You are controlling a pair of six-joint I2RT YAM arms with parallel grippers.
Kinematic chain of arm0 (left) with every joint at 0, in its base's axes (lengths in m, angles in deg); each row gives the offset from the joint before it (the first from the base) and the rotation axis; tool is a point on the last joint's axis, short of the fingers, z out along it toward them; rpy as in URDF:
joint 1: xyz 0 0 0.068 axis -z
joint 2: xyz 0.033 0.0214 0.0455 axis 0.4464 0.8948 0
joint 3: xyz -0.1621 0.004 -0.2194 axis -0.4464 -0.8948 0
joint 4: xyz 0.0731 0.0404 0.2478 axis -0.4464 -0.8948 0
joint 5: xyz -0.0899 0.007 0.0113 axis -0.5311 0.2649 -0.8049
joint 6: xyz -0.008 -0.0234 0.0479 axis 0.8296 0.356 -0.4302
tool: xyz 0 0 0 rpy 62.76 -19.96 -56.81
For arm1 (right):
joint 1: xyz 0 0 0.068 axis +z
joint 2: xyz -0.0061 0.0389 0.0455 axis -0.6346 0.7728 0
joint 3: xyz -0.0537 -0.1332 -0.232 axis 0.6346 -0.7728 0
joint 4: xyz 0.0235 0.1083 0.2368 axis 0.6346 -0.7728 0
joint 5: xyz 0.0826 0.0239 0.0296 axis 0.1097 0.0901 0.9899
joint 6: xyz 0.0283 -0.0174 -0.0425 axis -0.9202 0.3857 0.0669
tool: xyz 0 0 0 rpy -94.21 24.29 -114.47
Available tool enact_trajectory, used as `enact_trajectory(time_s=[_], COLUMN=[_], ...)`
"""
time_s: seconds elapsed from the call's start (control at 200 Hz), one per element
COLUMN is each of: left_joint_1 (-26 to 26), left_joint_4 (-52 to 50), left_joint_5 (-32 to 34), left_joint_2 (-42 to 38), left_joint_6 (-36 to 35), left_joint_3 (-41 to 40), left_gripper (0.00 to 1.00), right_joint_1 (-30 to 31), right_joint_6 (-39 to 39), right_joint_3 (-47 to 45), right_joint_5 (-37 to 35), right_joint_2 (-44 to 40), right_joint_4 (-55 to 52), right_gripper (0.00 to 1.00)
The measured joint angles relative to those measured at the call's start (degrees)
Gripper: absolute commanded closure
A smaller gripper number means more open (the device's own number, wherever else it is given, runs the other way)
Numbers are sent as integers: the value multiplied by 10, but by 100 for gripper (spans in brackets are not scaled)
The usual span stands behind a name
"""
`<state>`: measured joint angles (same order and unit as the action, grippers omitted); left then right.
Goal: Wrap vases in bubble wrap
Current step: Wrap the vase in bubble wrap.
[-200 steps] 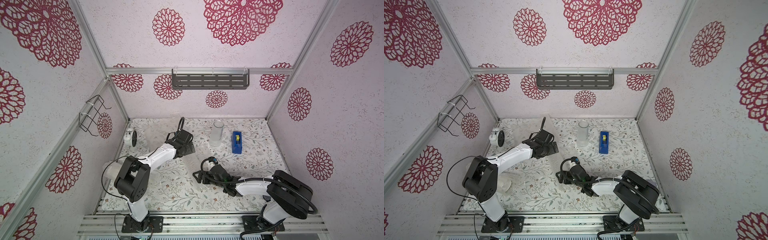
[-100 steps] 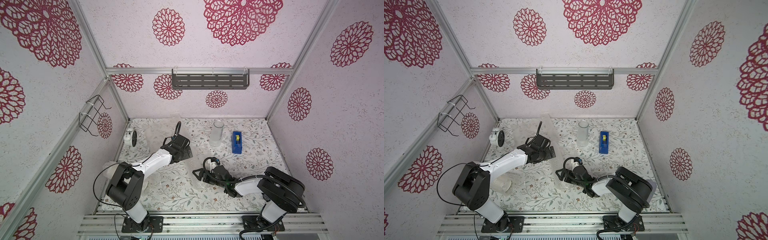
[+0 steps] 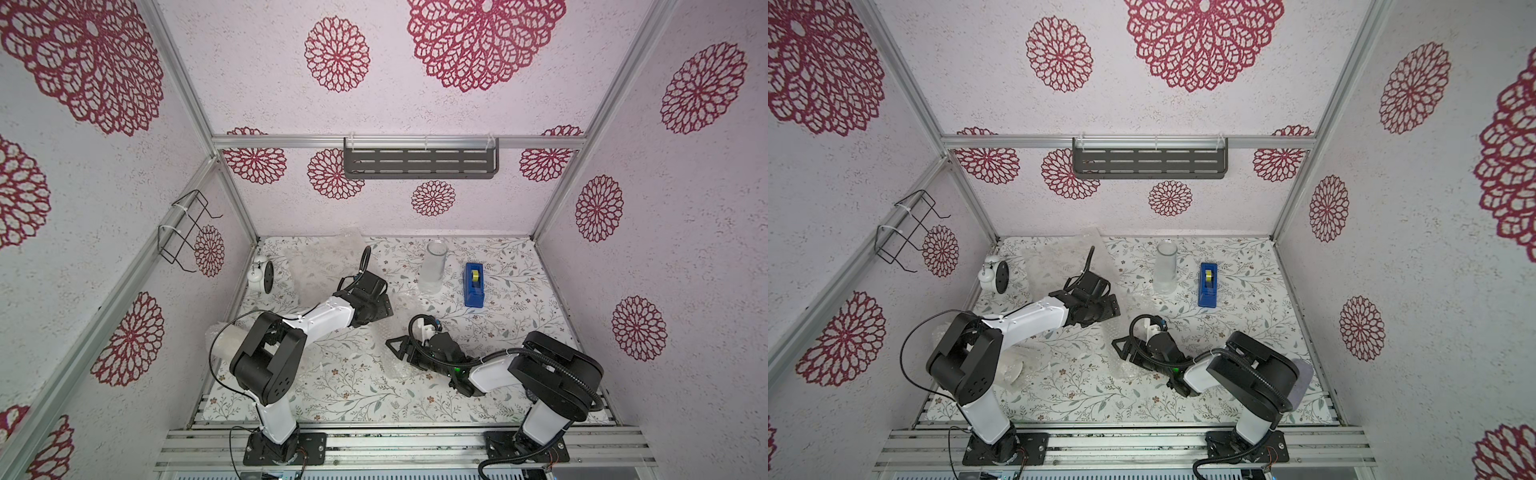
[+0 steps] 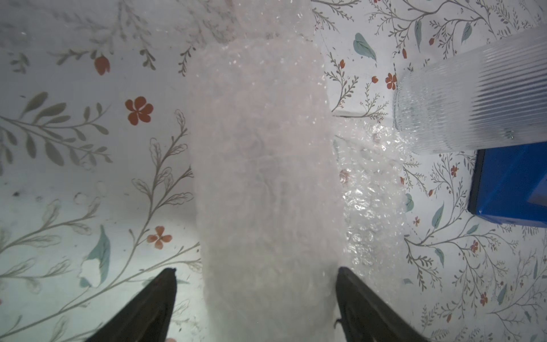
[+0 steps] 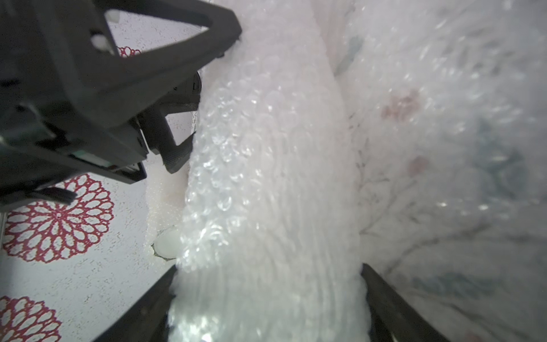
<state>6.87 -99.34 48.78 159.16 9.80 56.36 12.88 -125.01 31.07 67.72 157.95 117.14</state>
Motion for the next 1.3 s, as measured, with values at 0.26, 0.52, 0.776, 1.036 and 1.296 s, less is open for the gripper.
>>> enact_trajectory(time_s=[0.26,0.52,0.776,1.036,1.296], left_joint_1=[7,16,21,23,23], left_joint_4=[4,-3,-6,-11,-12], left_joint_5=[10,32,42,45,42], left_joint_2=[22,29,33,36,37], left_joint_6=[2,3,4,4,4], left_joint_3=[15,25,30,36,37], left_gripper=[26,26,26,26,25], right_joint_1=[1,5,15,52,89], right_joint_6=[16,62,119,215,277], right_joint_3=[3,10,20,137,234], right_joint_5=[-9,-26,-75,-183,-223], right_joint_2=[-30,-95,-198,-222,-121], right_joint_4=[-60,-168,-335,-503,-537], right_gripper=[1,1,1,4,5])
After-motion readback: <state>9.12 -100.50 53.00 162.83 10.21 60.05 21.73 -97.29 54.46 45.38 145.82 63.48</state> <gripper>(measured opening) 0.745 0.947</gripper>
